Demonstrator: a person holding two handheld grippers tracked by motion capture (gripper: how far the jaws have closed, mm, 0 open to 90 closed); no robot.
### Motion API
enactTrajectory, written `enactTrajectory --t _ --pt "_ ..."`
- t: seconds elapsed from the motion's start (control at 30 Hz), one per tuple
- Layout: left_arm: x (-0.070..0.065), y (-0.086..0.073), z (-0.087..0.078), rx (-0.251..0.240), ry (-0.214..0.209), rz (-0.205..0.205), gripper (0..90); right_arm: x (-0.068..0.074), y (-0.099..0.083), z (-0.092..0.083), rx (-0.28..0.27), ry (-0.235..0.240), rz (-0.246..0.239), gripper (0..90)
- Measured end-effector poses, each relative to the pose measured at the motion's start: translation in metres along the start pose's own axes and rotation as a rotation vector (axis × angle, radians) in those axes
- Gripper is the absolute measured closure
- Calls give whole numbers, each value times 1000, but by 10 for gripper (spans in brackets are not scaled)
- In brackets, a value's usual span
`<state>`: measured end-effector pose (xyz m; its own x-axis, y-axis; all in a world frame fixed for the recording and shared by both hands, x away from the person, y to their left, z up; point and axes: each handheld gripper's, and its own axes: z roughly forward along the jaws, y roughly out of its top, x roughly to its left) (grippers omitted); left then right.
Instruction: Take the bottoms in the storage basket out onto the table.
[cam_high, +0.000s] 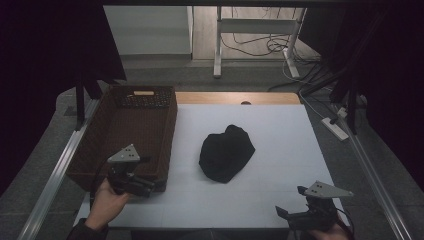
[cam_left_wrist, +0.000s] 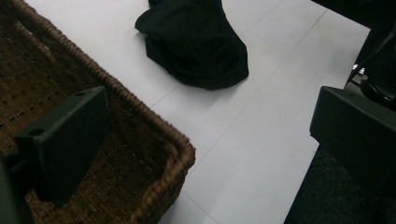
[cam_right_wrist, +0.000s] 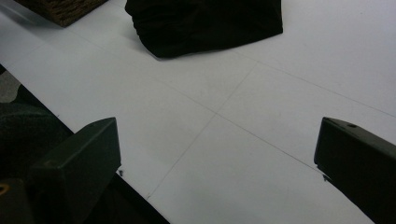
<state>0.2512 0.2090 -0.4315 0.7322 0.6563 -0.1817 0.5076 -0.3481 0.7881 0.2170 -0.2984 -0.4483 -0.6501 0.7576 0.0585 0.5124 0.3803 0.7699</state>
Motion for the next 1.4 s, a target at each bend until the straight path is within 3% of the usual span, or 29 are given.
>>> enactTrajectory --t 1.1,1.4 --pt "-1 -41 -26 -2 93 -51 0 1 0 1 9 -8 -7 9" --pt "-2 -48 -36 -27 112 -68 0 1 0 1 11 -9 -6 9"
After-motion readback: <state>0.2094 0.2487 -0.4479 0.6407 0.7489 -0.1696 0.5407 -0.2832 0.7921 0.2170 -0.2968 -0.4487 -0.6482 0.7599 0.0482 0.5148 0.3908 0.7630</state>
